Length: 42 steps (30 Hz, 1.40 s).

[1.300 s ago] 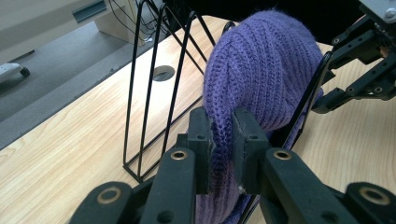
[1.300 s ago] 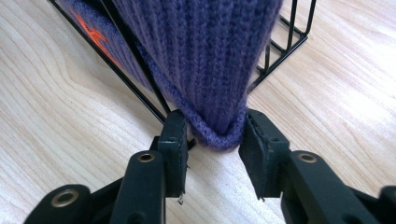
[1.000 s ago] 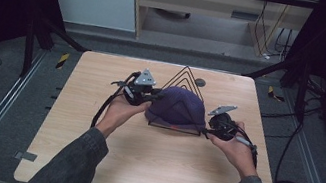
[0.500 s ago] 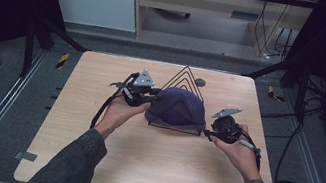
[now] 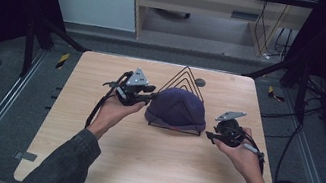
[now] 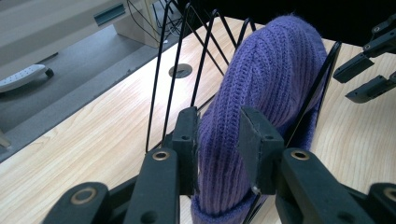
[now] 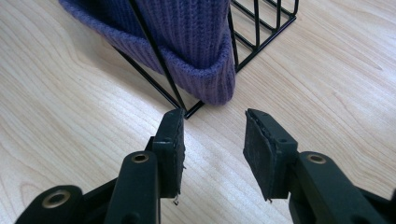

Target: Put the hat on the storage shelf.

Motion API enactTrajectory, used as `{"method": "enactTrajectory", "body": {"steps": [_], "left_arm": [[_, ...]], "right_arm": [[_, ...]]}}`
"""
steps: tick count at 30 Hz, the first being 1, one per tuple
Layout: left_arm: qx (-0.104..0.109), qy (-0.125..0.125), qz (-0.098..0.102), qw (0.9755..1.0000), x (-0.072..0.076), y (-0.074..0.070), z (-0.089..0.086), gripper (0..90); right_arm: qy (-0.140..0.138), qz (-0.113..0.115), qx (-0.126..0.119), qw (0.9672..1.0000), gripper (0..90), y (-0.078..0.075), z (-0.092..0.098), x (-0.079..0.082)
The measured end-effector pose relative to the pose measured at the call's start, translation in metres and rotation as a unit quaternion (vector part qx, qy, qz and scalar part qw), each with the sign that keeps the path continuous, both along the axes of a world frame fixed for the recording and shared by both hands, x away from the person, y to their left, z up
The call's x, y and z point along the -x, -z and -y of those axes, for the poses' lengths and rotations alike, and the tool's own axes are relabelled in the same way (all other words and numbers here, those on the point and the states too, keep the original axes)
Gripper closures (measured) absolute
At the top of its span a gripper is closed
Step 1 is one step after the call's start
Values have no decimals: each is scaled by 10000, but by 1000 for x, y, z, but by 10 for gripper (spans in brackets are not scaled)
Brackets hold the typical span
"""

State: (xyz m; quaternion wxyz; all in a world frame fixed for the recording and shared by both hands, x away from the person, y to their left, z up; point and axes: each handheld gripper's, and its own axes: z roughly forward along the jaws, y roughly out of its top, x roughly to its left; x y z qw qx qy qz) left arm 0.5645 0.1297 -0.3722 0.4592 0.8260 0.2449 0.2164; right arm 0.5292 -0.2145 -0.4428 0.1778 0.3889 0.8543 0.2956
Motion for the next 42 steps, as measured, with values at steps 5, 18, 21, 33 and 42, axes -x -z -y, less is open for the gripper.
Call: {"method": "enactTrajectory", "body": {"steps": [5,18,21,33,42], "left_arm": [[-79,-34,56,9999,4,0,-2,642],[-361,-60,-172,9992,19,3,0,152],[-403,-29,-154,9991,29,5,-2,112],[-553,209,-403,9974,82,25,-31,60],[-850,117,-463,9952,110,49,-58,53]], "right_arm": [[-1,55,-16,10000,566,-1,1,5],[217,335,-392,9984,300,-10,-3,20],[248,425,-569,9972,210,-14,-7,26],[-239,600,-855,9942,82,-13,-41,65],[-505,326,-752,9954,135,10,-66,78]]}}
